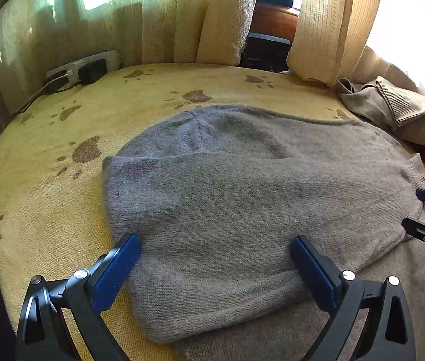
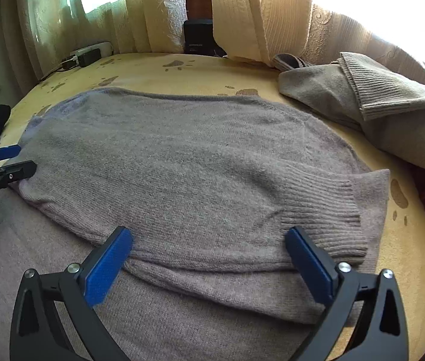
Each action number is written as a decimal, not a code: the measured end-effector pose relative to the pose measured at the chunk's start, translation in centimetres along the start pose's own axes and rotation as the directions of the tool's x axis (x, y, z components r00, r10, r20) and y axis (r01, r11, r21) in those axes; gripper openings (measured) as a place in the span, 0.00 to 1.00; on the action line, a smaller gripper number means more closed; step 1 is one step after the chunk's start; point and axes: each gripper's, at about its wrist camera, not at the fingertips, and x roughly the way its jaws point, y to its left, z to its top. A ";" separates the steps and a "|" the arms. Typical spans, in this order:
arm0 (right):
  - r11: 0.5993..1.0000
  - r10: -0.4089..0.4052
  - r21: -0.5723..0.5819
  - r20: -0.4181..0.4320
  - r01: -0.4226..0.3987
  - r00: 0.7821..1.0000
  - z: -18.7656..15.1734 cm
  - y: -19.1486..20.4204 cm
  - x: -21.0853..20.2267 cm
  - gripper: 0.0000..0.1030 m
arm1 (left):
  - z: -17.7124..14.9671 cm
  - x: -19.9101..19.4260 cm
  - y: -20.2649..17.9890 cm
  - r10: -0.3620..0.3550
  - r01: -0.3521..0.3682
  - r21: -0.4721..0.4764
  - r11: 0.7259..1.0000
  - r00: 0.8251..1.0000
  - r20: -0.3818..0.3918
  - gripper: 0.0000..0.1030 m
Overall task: Fold clothes
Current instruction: 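Move both grippers to the ribbed hem of the sweater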
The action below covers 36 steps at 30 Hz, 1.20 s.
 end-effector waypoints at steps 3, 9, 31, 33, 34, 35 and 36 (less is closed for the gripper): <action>1.000 0.023 -0.002 0.002 -0.023 1.000 0.0 -0.3 -0.2 0.99 | 0.0 0.1 -0.1 0.004 -0.004 0.004 1.000 1.000 -0.002 0.99; 0.996 0.027 0.078 0.103 -0.035 0.994 -1.6 -2.8 -5.3 1.00 | 0.1 0.1 -0.1 0.000 0.000 0.010 1.000 1.000 -0.002 0.99; 0.996 0.057 0.060 0.142 -0.066 0.988 -21.0 -3.2 -18.2 0.99 | -0.1 0.2 -0.3 0.002 -0.002 0.013 1.000 1.000 0.000 0.99; 1.000 0.015 0.006 0.156 -0.016 0.988 -22.2 -1.5 -18.9 0.94 | -0.1 0.1 -0.2 -0.005 0.005 0.012 1.000 1.000 0.002 0.99; 1.000 -0.005 -0.006 0.146 0.006 0.989 -22.7 -0.9 -18.9 0.85 | -0.1 0.1 -0.2 -0.009 0.009 0.012 1.000 1.000 0.003 0.99; 0.999 -0.025 -0.016 0.135 0.028 0.991 -23.1 -0.3 -18.8 0.71 | -0.2 -0.1 -0.2 -0.018 0.018 0.010 1.000 1.000 0.008 0.99; 1.000 -0.023 -0.003 0.126 0.024 0.992 -23.5 -0.2 -18.7 0.65 | -0.3 -0.6 -0.1 -0.038 0.038 0.005 0.999 0.999 0.026 0.99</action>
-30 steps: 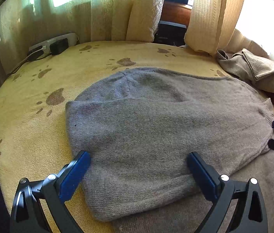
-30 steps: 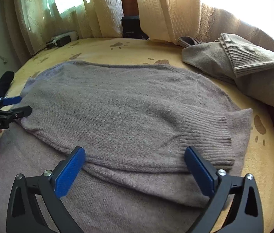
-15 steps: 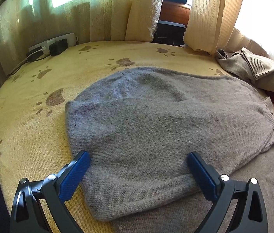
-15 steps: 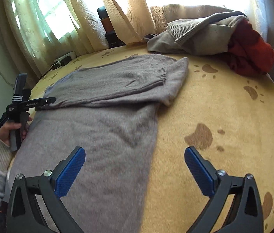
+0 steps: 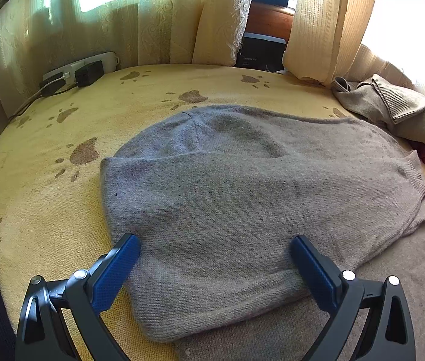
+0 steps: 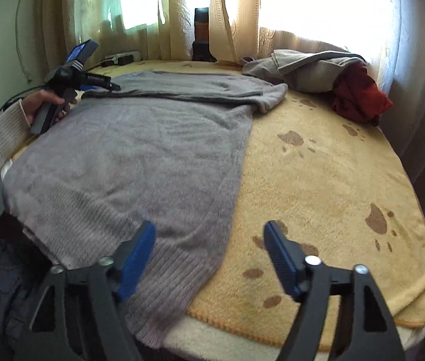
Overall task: Fold clothes
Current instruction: 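Move both grippers to the ribbed hem of the sweater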
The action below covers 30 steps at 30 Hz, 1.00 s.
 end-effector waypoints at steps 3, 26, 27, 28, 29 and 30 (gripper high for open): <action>0.998 0.019 0.063 -0.016 -0.018 1.000 -1.2 -0.2 0.0 0.58 | -0.5 -2.0 -0.2 -0.079 0.080 -0.014 0.997 0.995 0.058 0.99; 0.969 0.177 0.173 0.006 -0.175 0.984 -1.6 -0.2 -0.4 0.57 | -17.2 -15.0 2.8 -0.437 0.393 -0.234 0.889 0.881 -0.181 0.99; 0.970 0.177 0.171 0.003 -0.175 0.984 -1.5 -0.2 -0.3 0.57 | -17.5 -15.3 2.6 -0.438 0.395 -0.228 0.890 0.880 -0.186 0.99; 0.970 0.177 0.170 0.000 -0.175 0.984 -1.5 -0.2 -0.3 0.57 | -17.7 -15.5 2.3 -0.440 0.398 -0.221 0.890 0.877 -0.192 0.99; 0.970 0.178 0.169 -0.002 -0.175 0.984 -1.5 -0.2 -0.3 0.57 | -17.9 -15.6 2.1 -0.443 0.402 -0.214 0.890 0.874 -0.199 0.99; 0.970 0.177 0.168 -0.002 -0.174 0.984 -1.5 -0.2 -0.3 0.57 | -18.1 -15.7 1.9 -0.445 0.406 -0.206 0.891 0.871 -0.207 0.99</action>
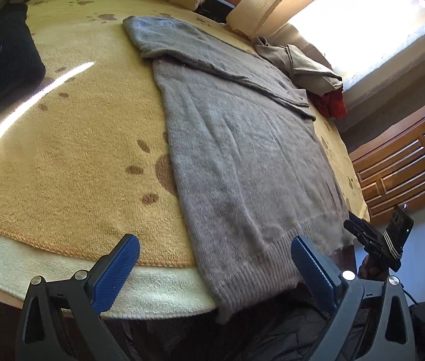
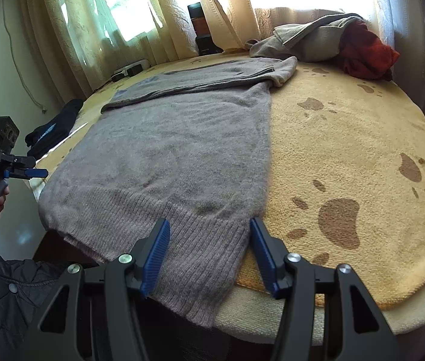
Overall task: Fold clothes
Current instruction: 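Move both grippers to the ribbed hem of the sweater, then close both grippers on the ribbed hem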
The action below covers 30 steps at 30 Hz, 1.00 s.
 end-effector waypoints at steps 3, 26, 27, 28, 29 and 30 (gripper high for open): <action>1.000 -0.003 -0.001 0.003 0.003 1.000 -0.1 0.0 0.0 0.57 | -0.6 0.2 -0.8 0.008 -0.007 0.029 1.000 1.000 -0.018 0.99; 0.998 -0.024 -0.062 0.053 0.027 0.998 -1.1 0.8 -0.3 0.59 | -2.7 2.0 -4.6 0.010 0.001 0.102 0.995 0.994 -0.105 0.93; 0.996 -0.034 -0.076 0.055 0.038 0.998 -1.2 1.0 -0.2 0.59 | -2.6 2.0 -4.6 0.023 -0.013 0.099 0.995 0.995 -0.100 0.92; 0.995 -0.045 -0.088 0.055 0.049 0.998 -1.2 1.1 -0.2 0.58 | -2.6 2.0 -4.6 0.036 -0.027 0.097 0.995 0.995 -0.095 0.87; 0.994 -0.051 -0.094 0.054 0.056 0.997 -1.3 1.2 -0.2 0.58 | -2.5 1.9 -4.5 0.046 -0.038 0.090 0.995 0.995 -0.089 0.81; 0.994 -0.050 -0.091 0.054 0.055 0.997 -1.3 1.1 -0.3 0.57 | -2.5 1.8 -4.2 0.043 -0.037 0.071 0.997 0.996 -0.083 0.78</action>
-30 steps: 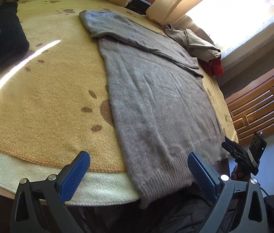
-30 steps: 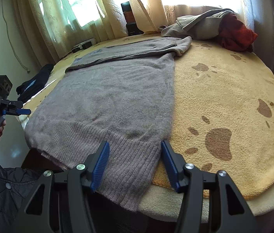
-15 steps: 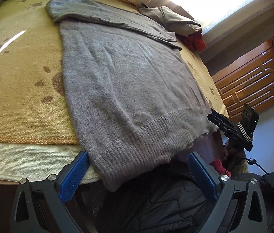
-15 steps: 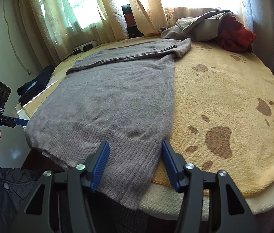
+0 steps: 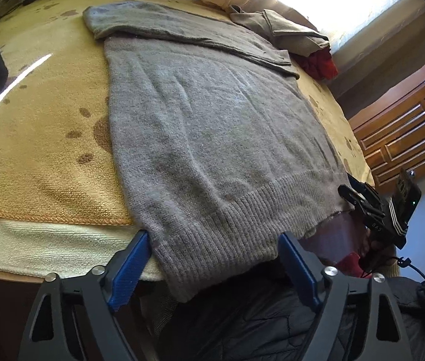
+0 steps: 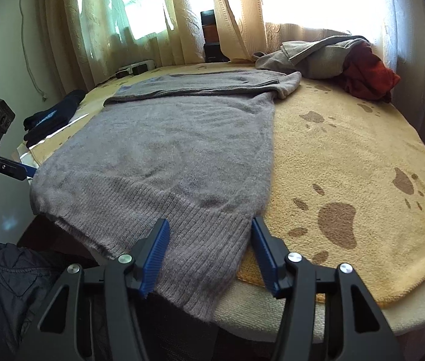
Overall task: Fold clothes
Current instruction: 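Close both grippers on the ribbed hem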
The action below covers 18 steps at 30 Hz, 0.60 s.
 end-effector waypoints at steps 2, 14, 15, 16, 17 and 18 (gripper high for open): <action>1.000 0.003 0.009 0.001 -0.003 1.000 -0.1 -0.2 -0.1 0.55 | 0.1 -0.3 0.7 -0.003 0.004 -0.038 0.999 1.000 0.012 0.65; 0.977 0.134 0.165 0.023 -0.136 0.991 -0.3 -2.6 -0.8 0.45 | -0.8 -1.1 2.4 -0.061 0.066 -0.157 0.985 0.998 0.034 0.28; 0.974 0.141 0.173 0.024 -0.143 0.990 -0.3 -2.7 -0.8 0.43 | -0.8 -1.1 2.3 -0.063 0.067 -0.156 0.985 0.997 0.035 0.27; 0.972 0.148 0.181 0.026 -0.150 0.989 -0.3 -2.8 -0.8 0.40 | -0.8 -1.2 2.2 -0.067 0.073 -0.158 0.985 0.997 0.038 0.22; 0.969 0.159 0.190 0.026 -0.161 0.987 -0.3 -2.9 -0.7 0.37 | -0.7 -1.2 2.1 -0.070 0.075 -0.156 0.985 0.997 0.038 0.17; 0.965 0.169 0.199 0.027 -0.171 0.985 -0.3 -3.0 -0.7 0.35 | -0.7 -1.2 1.9 -0.067 0.072 -0.149 0.986 0.997 0.036 0.15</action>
